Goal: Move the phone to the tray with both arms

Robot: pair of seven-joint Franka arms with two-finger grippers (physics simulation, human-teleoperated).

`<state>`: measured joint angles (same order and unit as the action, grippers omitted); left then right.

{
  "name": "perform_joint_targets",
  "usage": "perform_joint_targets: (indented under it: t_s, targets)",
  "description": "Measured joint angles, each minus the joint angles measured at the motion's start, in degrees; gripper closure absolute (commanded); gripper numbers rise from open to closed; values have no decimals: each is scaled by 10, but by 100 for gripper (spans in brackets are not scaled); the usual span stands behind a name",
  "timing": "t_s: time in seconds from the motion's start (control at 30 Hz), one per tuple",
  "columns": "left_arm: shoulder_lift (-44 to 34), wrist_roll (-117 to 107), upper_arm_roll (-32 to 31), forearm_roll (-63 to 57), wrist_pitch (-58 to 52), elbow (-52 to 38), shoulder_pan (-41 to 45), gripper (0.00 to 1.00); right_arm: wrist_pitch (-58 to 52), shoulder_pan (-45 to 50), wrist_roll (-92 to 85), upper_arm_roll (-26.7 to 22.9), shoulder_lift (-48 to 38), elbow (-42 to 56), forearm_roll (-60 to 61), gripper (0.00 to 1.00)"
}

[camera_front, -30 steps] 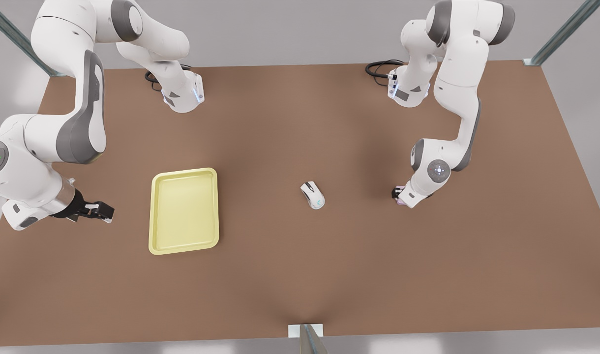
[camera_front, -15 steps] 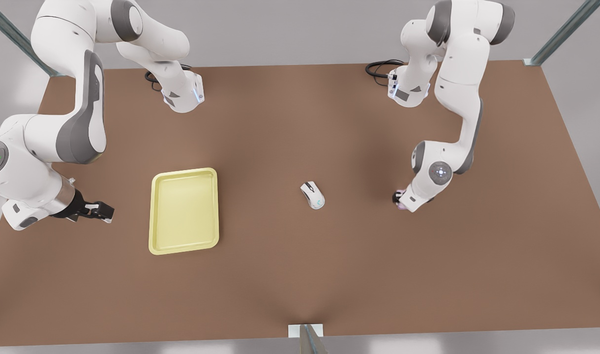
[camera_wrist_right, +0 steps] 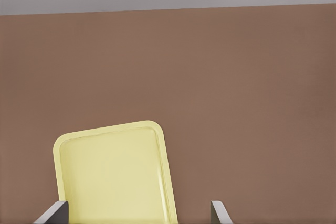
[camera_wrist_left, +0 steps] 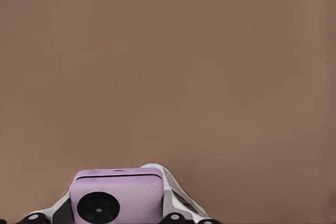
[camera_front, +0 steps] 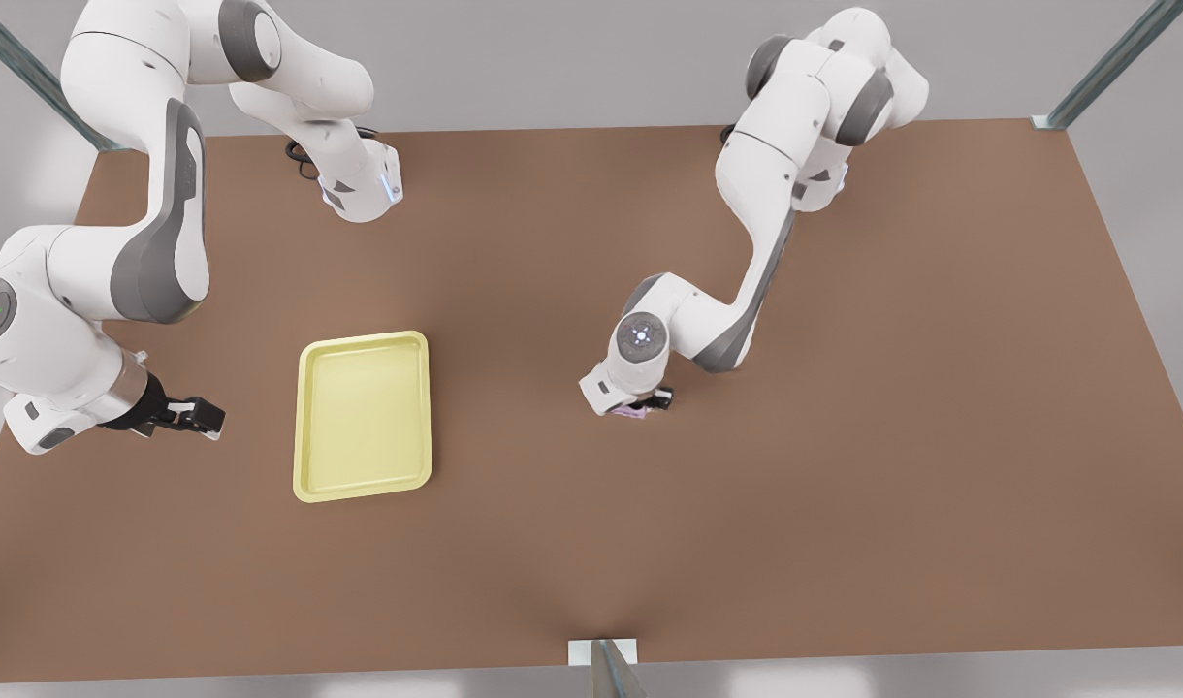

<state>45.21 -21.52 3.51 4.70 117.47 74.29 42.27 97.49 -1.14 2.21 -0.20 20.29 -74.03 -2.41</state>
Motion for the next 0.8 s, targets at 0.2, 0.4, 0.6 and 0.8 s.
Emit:
perform_joint_targets:
  t_s: [0.2, 0.4, 0.6, 0.8]
  targets:
    - [110, -87, -34, 4, -40, -192, 35, 21, 0, 0, 0, 0, 0, 0, 0, 0]
    - [162, -163, -33, -13, 3, -233, 86, 21, -4, -1, -1, -1, 3, -2, -1, 0]
    - [198, -230, -33, -50, 77, -235, 102, 6, -28, 3, -3, 0, -3, -5, -8, 0]
    - [194, -281, -35, -54, 103, -235, 99, 0, -34, 2, -4, 20, -21, -47, -10, 0]
